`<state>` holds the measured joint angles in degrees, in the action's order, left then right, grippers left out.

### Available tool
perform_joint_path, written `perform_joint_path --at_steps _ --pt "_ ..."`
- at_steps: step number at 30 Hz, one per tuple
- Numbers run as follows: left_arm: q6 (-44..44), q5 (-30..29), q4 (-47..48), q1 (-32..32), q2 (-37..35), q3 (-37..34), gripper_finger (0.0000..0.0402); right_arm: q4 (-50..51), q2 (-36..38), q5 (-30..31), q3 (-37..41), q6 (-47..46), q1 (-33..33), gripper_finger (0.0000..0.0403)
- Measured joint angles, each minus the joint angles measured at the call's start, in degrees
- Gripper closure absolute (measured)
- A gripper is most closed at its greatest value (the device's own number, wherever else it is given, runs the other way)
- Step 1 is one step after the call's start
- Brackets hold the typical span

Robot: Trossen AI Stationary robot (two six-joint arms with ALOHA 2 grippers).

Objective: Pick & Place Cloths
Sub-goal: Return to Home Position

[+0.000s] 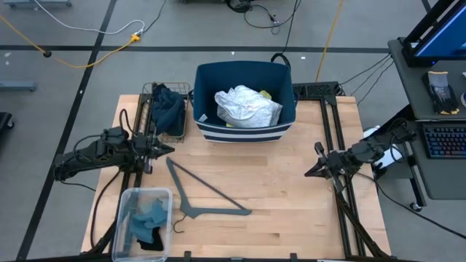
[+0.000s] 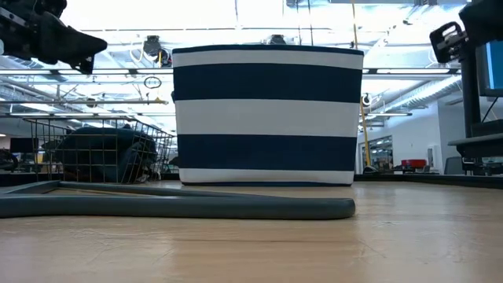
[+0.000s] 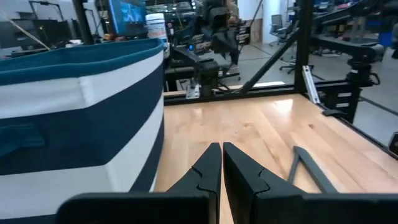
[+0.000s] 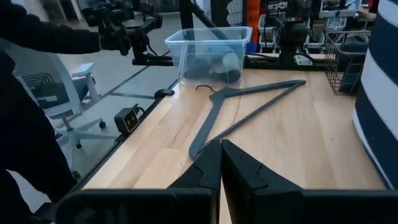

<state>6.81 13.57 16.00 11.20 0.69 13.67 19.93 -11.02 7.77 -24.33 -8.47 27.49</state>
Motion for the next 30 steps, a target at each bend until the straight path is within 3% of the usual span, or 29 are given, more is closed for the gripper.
perform_joint_path --at_steps 15,19,23,30 --pt "-0.42 1.41 -5.92 0.0 0.12 -0.06 0.038 -6.41 9.7 2.88 10.17 -0.51 -0.02 0.0399" --pt "0.01 1.27 -12.51 0.0 0.22 -4.54 0.038 -6.39 10.85 2.96 10.57 0.33 -0.02 0.0399" --pt "-5.66 0.86 -22.35 0.0 0.24 -12.08 0.038 -6.37 10.83 3.12 10.57 0.22 -0.02 0.0399" --pt "-10.47 -3.0 -20.66 -1.37 0.85 -12.85 0.038 -6.0 10.81 7.55 10.57 0.16 -0.02 0.0399"
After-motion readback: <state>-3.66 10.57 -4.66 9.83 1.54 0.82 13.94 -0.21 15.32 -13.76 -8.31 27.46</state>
